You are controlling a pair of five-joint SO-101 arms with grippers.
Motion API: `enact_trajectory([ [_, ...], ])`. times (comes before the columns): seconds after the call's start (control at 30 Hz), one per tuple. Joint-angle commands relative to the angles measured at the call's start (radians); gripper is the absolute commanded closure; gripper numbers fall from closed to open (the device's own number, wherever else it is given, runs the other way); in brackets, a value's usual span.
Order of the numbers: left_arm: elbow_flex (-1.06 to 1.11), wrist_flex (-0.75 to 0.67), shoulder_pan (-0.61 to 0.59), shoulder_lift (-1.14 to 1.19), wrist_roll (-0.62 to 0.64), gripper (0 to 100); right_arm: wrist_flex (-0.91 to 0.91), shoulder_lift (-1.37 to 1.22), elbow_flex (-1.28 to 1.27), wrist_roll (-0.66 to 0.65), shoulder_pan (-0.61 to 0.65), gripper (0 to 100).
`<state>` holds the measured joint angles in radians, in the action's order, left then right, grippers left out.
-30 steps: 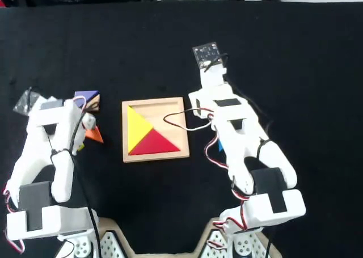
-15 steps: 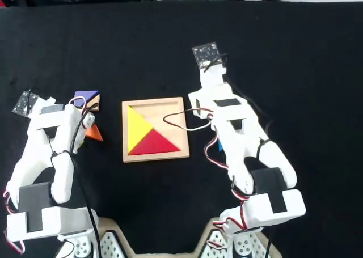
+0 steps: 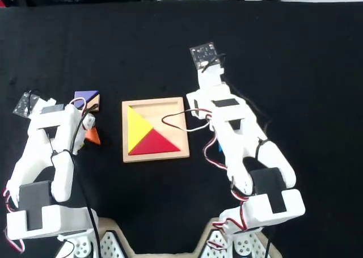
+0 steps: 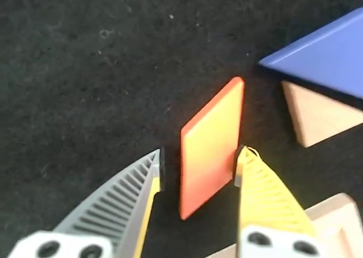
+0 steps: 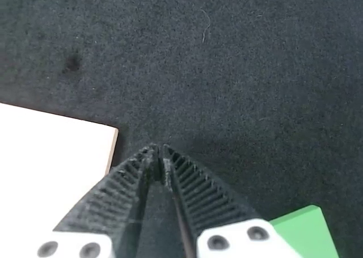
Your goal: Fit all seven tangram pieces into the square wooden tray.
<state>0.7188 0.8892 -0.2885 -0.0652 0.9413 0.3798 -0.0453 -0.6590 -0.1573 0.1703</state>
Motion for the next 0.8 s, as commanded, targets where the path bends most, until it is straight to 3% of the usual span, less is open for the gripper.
enact_trajectory([
  [0.0, -0.042, 0.061, -0.010, -0.077, 0.011, 78, -0.002, 0.002, 0.061, -0.009, 0.012, 98.7],
  [0.3, -0.002, 0.063, -0.061, -0.129, 0.006, 78, -0.002, 0.002, 0.061, -0.009, 0.012, 98.7],
  [0.43, 0.021, -0.002, -0.081, -0.055, 0.003, 78, -0.002, 0.002, 0.061, -0.009, 0.012, 98.7],
  [0.77, -0.073, 0.002, -0.016, 0.107, -0.040, 78, -0.002, 0.002, 0.062, -0.009, 0.012, 98.7],
])
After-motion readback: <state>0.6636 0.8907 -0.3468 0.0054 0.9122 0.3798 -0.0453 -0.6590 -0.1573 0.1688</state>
